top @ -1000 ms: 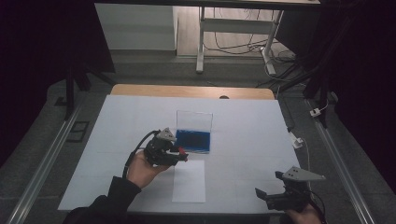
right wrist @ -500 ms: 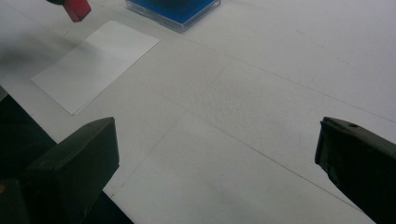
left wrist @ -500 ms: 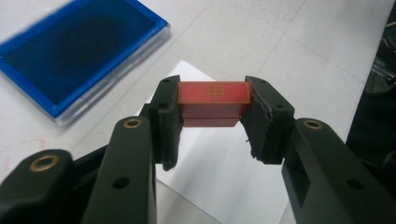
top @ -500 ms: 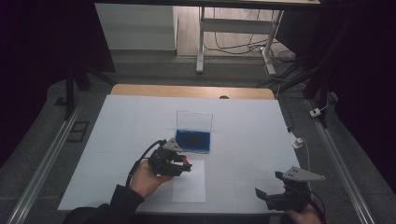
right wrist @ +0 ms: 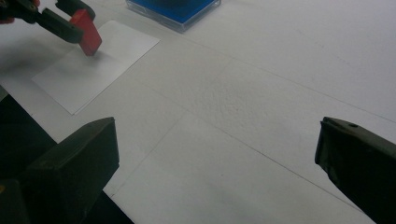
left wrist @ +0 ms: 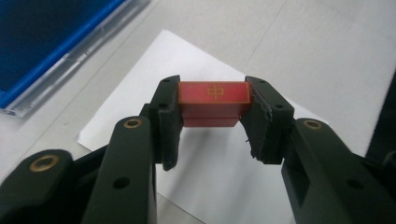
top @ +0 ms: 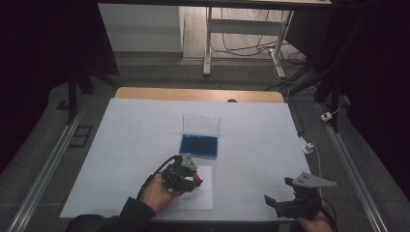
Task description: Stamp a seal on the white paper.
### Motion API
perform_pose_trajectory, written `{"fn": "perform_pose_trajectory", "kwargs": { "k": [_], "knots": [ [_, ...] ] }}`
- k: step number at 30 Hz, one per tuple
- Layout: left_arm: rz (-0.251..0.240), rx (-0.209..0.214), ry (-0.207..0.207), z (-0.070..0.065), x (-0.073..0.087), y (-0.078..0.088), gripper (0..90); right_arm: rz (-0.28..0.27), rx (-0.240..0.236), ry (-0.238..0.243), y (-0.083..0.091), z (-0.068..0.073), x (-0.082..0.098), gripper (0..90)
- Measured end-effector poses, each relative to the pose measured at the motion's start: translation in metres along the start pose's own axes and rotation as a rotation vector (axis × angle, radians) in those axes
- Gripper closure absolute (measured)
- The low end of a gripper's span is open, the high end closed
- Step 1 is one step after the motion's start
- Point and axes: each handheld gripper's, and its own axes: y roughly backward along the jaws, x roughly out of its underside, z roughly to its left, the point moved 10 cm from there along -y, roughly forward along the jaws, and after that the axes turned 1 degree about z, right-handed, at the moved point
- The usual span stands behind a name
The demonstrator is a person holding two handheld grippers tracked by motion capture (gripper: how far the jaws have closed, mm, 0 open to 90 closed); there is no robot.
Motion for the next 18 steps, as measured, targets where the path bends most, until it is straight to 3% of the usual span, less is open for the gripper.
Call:
{"fn": "perform_pose_trajectory", "kwargs": {
  "k": [10, 18],
  "knots": [
    [0.020, -0.018, -0.008, -0.0011, 0.0066, -0.0098, 58.4, -0.002, -0.001, -0.001, 0.0001, 0.0002, -0.0001, 0.0],
    [0.002, -0.040, -0.014, -0.0027, 0.0084, -0.0107, 58.8, 0.000, -0.002, 0.000, 0.0001, 0.0002, 0.0000, 0.0]
  ]
}}
